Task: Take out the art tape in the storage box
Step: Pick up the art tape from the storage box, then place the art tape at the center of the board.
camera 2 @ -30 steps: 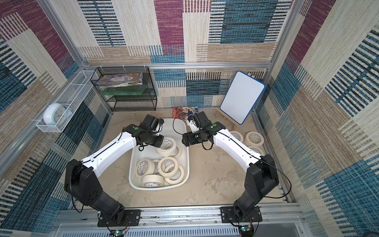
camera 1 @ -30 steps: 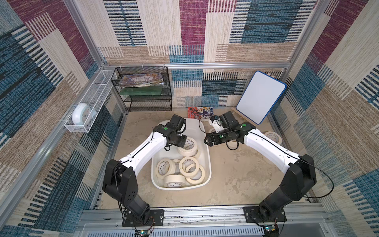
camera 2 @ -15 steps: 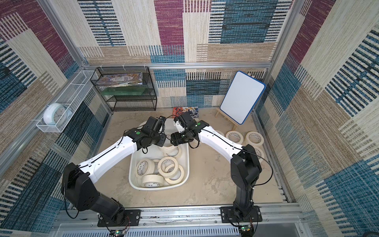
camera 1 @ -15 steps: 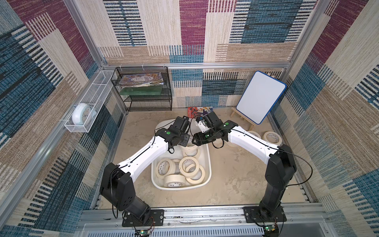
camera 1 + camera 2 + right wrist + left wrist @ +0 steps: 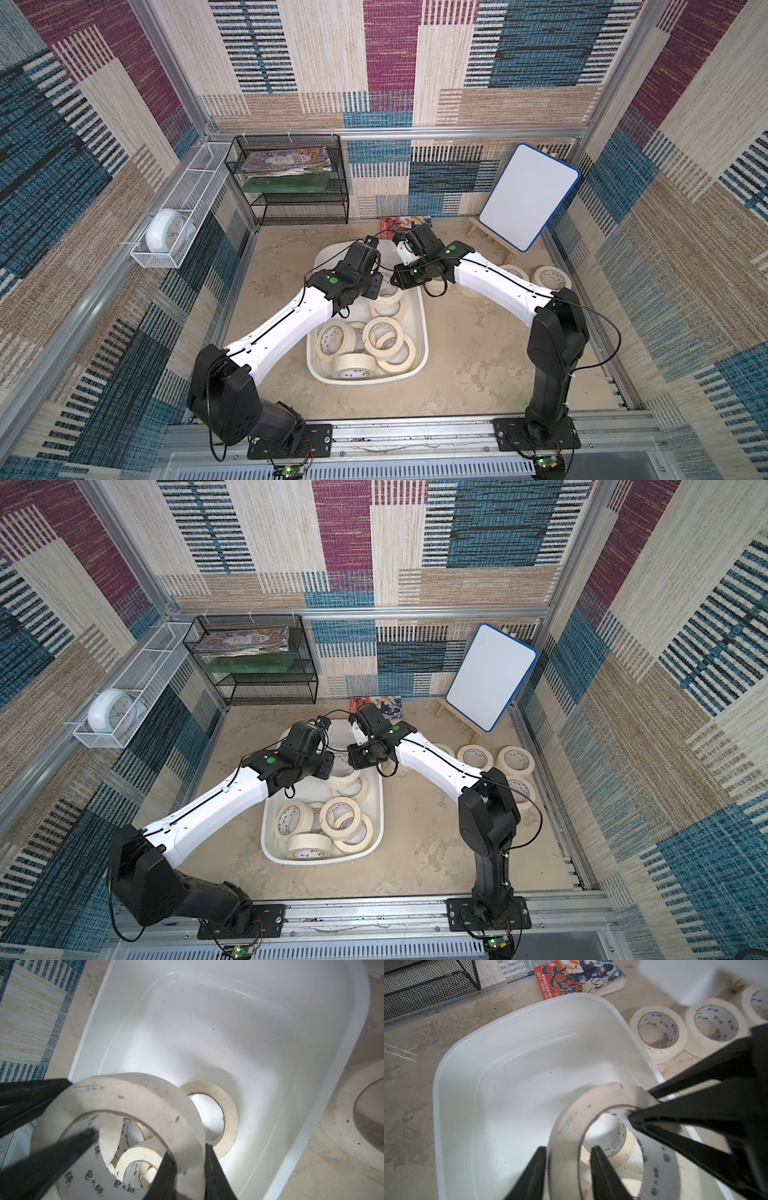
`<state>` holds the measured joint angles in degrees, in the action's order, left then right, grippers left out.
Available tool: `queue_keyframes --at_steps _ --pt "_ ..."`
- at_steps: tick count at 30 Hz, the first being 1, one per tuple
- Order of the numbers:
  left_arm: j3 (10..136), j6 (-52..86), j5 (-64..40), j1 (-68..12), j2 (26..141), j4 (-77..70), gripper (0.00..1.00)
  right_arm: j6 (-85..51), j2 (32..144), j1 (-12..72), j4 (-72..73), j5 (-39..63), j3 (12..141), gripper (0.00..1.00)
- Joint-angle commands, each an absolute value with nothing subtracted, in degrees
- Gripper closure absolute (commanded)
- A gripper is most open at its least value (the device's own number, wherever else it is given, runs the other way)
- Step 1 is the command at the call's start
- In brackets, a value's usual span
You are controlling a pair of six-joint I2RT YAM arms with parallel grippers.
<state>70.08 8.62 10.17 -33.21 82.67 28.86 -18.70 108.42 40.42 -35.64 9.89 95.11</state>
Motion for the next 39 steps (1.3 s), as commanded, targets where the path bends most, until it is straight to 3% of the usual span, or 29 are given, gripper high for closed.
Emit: queue_keyframes --at_steps 1,5,9,14,22,39 --pt "69.4 8.6 7.5 -33.2 80.8 26.2 0.25 -18.6 108.4 40.0 -34.8 9.2 96.0 1.0" --pt "64.9 7.6 5.1 -33.2 74.5 21.3 0.12 -18.2 107.0 38.3 -36.3 7.5 96.4 1.0" --pt "60.3 7.2 7.0 -32.9 67.6 17.8 0.07 -17.5 103.9 35.1 -37.5 4.8 93.8 1.0" --pt "59.9 7.5 5.2 -30.5 67.8 20.5 0.1 -17.6 94.6 28.1 -38.7 0.2 83.5 1.0" --pt "56.1 12.4 -7.0 -27.6 73.4 11.6 0.15 -22.2 74.5 19.2 -36.4 -8.1 61.4 1.0" --pt "59.7 9.8 -14.0 -26.1 88.8 12.2 0.16 -23.2 70.0 -4.5 -27.8 -7.3 40.3 1.0"
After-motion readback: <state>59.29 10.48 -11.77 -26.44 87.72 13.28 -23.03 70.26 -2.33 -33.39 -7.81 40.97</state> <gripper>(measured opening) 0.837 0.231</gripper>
